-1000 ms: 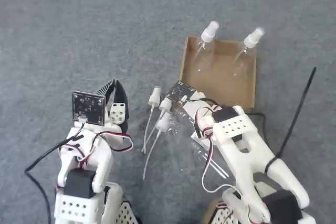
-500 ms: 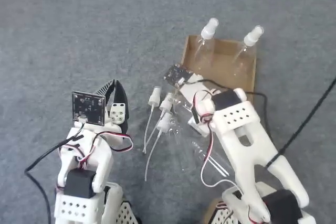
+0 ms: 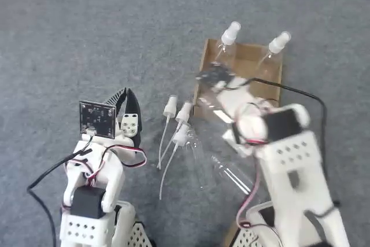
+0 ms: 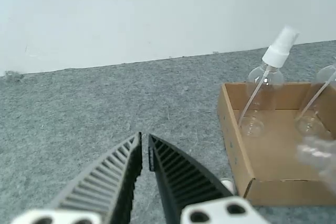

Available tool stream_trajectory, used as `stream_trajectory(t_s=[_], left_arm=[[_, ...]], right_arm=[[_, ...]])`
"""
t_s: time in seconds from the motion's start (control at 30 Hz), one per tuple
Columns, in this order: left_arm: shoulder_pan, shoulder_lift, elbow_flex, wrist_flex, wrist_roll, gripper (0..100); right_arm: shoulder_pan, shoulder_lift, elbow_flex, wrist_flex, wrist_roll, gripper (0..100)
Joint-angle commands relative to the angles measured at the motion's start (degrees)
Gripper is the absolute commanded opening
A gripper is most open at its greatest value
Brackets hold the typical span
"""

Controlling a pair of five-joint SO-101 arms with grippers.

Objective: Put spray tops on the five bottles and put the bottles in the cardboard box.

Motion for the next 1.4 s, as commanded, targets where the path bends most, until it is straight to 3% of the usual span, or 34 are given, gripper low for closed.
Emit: stream_trajectory(t_s=[0.0, 0.3, 0.57, 0.77, 1.03, 1.37], left_arm=[[-0.09, -0.09, -0.75, -1.32, 0.35, 1], [-0.09, 19.69, -9.45, -1.58, 0.18, 1], [0.00, 45.19, -23.34, -1.23, 0.18, 2], [5.36, 65.58, -37.58, 4.40, -1.93, 11], [7.82, 90.99, -52.18, 5.54, -0.79, 12], [7.12, 100.40, -55.96, 5.36, 0.44, 12]], right_arm=[[11.38, -6.73, -3.69, 3.91, 5.63, 7.6], [38.11, -6.90, 0.35, -1.80, 18.99, 7.6], [51.38, -0.66, 13.27, -17.71, 25.49, 7.7], [55.52, 10.59, 13.63, -25.27, 25.05, 7.7], [57.89, 19.65, 13.63, -30.64, 25.41, 7.7], [57.71, 20.53, 13.63, -31.34, 25.41, 7.7]])
